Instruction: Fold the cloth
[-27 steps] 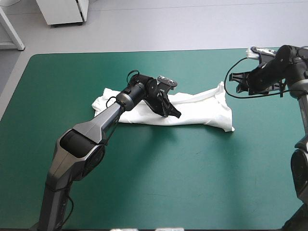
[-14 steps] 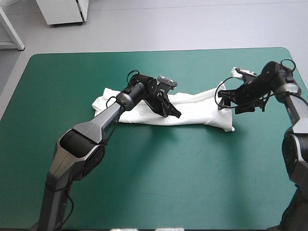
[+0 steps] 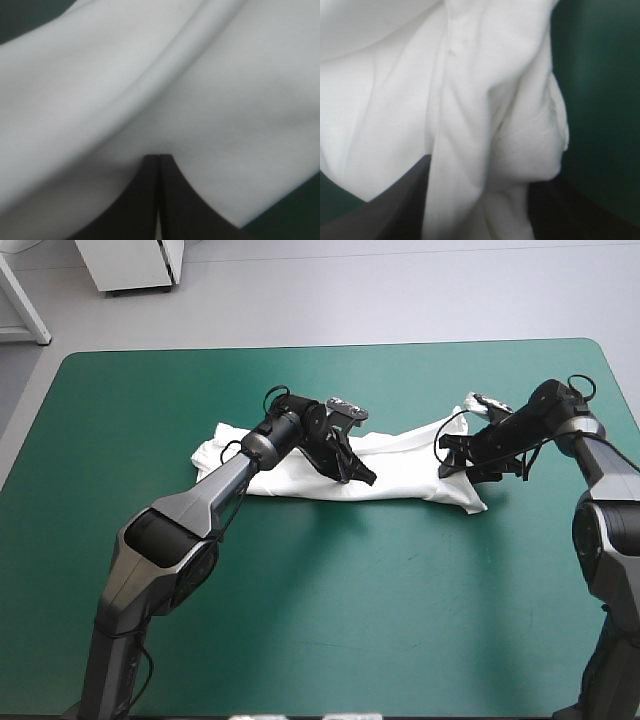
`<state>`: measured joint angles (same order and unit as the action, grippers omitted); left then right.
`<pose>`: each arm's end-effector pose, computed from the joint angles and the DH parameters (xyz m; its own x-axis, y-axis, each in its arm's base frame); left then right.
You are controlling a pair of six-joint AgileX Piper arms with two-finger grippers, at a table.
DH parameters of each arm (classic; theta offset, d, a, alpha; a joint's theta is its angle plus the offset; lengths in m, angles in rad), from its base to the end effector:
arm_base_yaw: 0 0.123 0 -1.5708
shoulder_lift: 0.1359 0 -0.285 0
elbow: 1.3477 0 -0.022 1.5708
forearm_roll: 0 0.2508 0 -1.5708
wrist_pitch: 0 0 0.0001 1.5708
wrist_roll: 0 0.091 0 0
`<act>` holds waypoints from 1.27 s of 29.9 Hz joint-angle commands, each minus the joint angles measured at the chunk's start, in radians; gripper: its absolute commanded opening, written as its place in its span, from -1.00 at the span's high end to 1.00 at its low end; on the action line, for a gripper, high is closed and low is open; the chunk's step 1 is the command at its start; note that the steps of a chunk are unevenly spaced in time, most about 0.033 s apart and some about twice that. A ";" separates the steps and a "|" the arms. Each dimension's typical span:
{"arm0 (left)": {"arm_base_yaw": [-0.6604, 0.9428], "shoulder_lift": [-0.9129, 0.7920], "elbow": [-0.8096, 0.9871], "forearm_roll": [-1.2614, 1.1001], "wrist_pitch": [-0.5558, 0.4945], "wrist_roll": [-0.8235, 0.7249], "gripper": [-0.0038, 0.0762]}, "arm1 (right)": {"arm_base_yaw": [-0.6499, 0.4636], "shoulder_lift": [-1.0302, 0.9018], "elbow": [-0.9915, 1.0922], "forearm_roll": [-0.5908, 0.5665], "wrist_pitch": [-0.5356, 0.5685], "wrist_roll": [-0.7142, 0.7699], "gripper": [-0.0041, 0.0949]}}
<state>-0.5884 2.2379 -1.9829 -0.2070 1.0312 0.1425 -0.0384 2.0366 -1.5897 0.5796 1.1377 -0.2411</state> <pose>0.3981 -0.2849 0.2176 -0.7506 0.5422 -0.3777 0.6276 0.7639 -0.1505 0.4166 0.0293 0.2121 -0.9894 0.0615 -0.1313 -0.0118 0.8685 0.4956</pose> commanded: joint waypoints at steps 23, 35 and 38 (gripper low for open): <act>-0.001 -0.042 -0.017 -0.004 0.008 0.000 0.93 | 0.067 -0.212 -0.179 0.092 0.045 -0.022 0.94; 0.009 -0.042 -0.017 0.006 0.008 -0.019 0.93 | 0.173 -0.329 -0.202 0.130 0.039 -0.022 0.94; 0.016 -0.042 -0.017 0.004 0.010 -0.019 0.93 | 0.194 -0.329 -0.209 0.132 0.017 -0.022 0.94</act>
<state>-0.5844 2.2379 -1.9829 -0.2138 1.0294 0.1331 0.1424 1.7773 -1.7536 0.6499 1.2029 -0.2519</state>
